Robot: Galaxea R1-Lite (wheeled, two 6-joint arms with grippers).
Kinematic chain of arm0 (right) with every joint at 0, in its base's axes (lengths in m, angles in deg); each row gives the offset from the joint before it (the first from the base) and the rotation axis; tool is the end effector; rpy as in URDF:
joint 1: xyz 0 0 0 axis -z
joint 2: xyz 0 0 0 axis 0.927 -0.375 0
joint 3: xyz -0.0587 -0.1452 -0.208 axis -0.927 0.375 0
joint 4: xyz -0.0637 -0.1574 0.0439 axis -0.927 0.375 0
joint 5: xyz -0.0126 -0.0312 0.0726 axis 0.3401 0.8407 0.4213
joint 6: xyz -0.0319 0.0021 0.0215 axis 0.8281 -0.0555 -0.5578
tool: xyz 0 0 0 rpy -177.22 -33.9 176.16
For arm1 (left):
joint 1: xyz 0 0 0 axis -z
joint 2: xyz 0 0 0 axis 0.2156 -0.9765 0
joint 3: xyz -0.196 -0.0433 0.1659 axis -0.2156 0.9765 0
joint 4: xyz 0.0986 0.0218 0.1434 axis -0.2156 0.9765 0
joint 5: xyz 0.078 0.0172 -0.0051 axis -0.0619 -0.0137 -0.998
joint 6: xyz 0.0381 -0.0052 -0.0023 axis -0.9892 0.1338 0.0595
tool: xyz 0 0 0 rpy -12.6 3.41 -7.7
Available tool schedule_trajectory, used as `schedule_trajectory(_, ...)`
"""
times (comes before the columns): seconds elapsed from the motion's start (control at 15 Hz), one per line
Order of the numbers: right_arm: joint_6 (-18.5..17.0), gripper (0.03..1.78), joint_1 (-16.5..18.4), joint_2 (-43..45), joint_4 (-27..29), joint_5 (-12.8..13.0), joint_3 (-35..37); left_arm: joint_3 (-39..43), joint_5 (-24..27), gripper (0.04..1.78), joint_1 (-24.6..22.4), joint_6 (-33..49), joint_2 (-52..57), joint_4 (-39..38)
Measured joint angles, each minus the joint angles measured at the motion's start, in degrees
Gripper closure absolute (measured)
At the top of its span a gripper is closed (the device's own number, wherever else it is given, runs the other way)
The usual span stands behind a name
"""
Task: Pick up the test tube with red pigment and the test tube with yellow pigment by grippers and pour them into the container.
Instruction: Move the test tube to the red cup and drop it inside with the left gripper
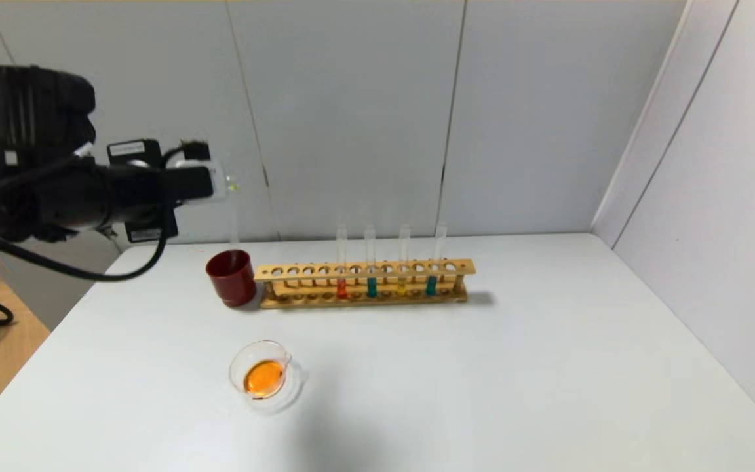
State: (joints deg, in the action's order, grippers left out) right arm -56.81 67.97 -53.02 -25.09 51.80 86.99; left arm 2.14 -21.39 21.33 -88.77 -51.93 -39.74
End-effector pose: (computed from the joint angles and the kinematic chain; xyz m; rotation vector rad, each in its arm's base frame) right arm 0.0165 0.0001 0.0754 0.0016 0.0000 0.0044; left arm 0.2916 -0.0447 0.2261 1.3651 0.1749 -0.3230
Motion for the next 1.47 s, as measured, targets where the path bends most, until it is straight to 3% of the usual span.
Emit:
schedule_trajectory(0.2,0.0,0.06,0.0,0.0,0.0,0.0,0.0,-14.9,3.2,1.52,0.7,23.1,1.3,23.4)
schedule_trajectory(0.4,0.0,0.06,0.0,0.0,0.0,0.0,0.0,-18.3,12.8,1.52,0.6,45.9,1.8,34.7)
schedule_trajectory(0.53,0.0,0.06,0.0,0.0,0.0,0.0,0.0,-16.7,17.5,1.52,-0.4,57.4,1.9,29.7)
schedule_trajectory(0.73,0.0,0.06,0.0,0.0,0.0,0.0,0.0,-8.0,20.2,1.52,-3.0,67.0,1.3,13.1)
schedule_trajectory(1.0,0.0,0.06,0.0,0.0,0.0,0.0,0.0,1.9,23.1,1.52,-9.8,69.4,-2.6,-7.5)
schedule_trajectory(1.47,0.0,0.06,0.0,0.0,0.0,0.0,0.0,2.7,24.6,1.52,-12.6,71.5,-12.5,-19.6)
